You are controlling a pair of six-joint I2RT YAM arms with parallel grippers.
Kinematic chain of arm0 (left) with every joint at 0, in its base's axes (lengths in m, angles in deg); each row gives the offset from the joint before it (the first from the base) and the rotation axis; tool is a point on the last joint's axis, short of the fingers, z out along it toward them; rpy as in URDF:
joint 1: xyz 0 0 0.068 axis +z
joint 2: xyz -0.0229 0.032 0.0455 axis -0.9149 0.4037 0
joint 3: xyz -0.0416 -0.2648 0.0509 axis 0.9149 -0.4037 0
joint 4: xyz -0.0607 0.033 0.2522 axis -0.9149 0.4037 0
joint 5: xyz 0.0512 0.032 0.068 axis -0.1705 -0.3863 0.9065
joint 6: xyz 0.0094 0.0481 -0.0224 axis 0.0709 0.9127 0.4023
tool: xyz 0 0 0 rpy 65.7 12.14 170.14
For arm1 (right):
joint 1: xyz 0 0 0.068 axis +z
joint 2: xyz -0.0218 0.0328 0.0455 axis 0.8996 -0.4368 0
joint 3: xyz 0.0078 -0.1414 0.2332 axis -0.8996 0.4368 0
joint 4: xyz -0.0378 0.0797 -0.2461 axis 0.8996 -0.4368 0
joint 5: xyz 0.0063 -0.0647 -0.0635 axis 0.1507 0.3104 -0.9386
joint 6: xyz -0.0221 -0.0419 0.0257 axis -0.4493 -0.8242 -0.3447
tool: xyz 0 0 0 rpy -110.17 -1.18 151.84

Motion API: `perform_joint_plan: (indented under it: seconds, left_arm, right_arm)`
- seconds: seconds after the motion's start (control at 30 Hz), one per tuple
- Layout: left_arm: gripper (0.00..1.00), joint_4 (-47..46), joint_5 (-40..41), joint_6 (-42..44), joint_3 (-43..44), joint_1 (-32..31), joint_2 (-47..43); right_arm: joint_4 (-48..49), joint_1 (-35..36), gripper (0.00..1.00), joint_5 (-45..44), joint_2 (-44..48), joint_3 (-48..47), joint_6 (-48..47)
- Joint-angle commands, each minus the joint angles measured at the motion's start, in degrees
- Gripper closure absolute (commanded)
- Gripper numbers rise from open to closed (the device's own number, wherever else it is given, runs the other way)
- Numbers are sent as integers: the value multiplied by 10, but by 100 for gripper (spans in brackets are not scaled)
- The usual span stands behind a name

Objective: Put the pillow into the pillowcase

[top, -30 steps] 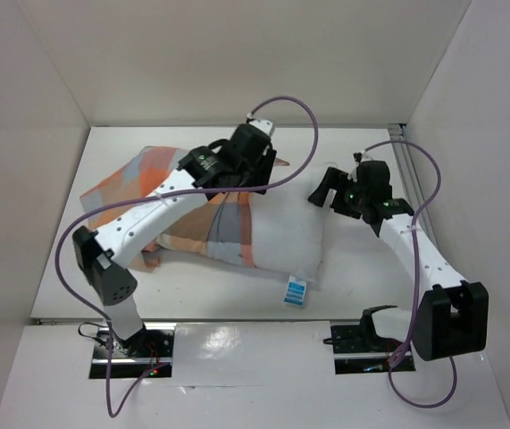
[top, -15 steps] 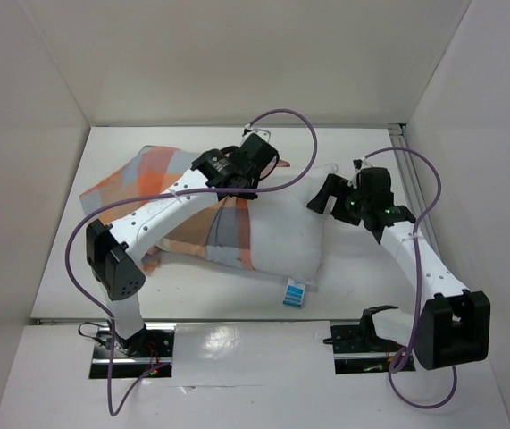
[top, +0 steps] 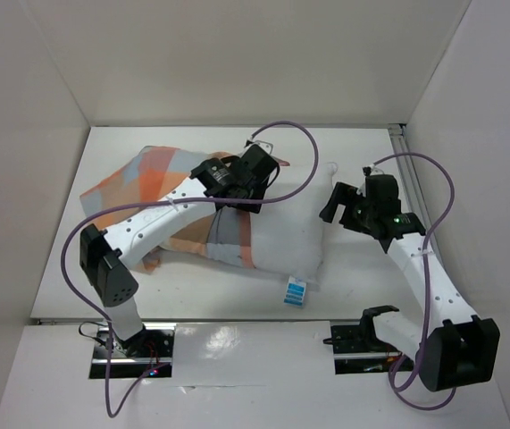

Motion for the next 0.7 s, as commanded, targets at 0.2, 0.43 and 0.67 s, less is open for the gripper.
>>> perform_joint_plan:
  seconds: [0.2, 0.43, 0.67]
  left_arm:
    - [79, 7, -12, -14, 4, 13, 5]
    - [100, -57, -191, 29, 100, -3, 5]
    - [100, -293, -657, -73, 249, -35, 127]
  right_arm:
    - [92, 1, 0, 220, -37, 67, -2]
    - [399, 54, 79, 358, -65, 132, 129]
    - [674, 113, 100, 338, -167, 65, 262]
